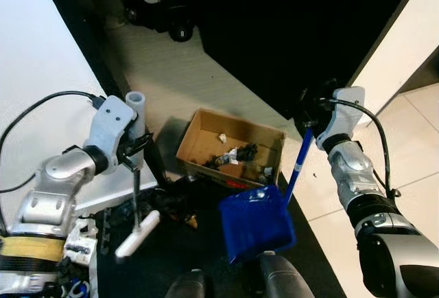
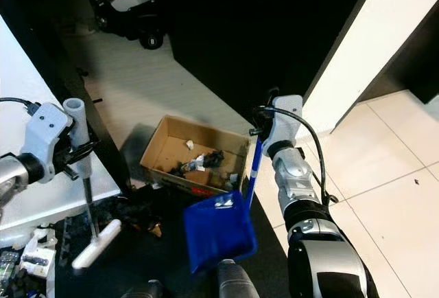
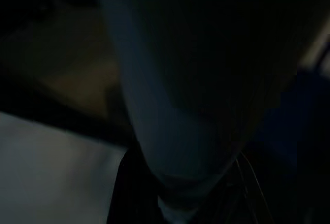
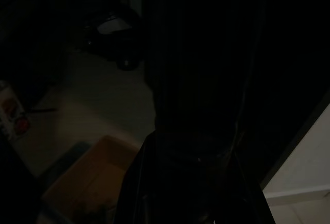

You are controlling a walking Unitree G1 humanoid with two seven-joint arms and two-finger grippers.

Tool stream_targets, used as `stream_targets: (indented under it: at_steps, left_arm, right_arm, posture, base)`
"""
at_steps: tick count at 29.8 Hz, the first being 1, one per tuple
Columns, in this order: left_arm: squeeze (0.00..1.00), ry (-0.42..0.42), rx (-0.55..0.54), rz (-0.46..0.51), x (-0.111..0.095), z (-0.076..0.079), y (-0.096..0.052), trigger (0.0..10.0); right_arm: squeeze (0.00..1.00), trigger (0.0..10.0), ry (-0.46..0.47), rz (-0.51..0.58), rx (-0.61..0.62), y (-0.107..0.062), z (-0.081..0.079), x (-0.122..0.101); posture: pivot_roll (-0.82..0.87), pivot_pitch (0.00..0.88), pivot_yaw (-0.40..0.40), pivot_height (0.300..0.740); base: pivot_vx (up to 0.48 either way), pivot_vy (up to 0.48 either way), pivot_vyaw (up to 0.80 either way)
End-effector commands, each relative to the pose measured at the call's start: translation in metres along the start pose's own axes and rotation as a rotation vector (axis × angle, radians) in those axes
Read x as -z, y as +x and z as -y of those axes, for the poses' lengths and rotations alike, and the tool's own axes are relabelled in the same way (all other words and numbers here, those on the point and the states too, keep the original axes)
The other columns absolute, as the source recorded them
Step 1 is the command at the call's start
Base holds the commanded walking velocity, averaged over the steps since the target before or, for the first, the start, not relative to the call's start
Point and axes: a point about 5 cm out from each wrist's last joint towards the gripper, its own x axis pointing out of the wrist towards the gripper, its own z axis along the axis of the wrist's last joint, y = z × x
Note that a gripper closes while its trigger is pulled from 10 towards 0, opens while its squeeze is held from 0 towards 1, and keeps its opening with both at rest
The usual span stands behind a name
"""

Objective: Sweep floor

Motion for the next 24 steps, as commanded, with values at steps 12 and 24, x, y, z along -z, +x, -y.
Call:
stream_targets:
  at_steps: [12,24]
  left_arm:
    - [0.0,0.123,-0.257,-0.247,0.026,-0.035,-0.01,10.0]
    - [0.0,-0.052,-0.574,0.099,0.006,-0.01,0.044,10.0]
  right_arm:
    - [0.0,10.0,-0.028,0.021,0.038,-0.001,-0.003,0.002]
    - [0.0,10.0,0.004,0.029,0.117,0.001,-0.016,0.005]
  posture:
    - [0.03,0.135,-0.026,0.74]
    - [0.02,0.167,-0.036,0.74]
  base:
    - [0.0,0.0,0.0]
    - [0.0,0.0,0.0]
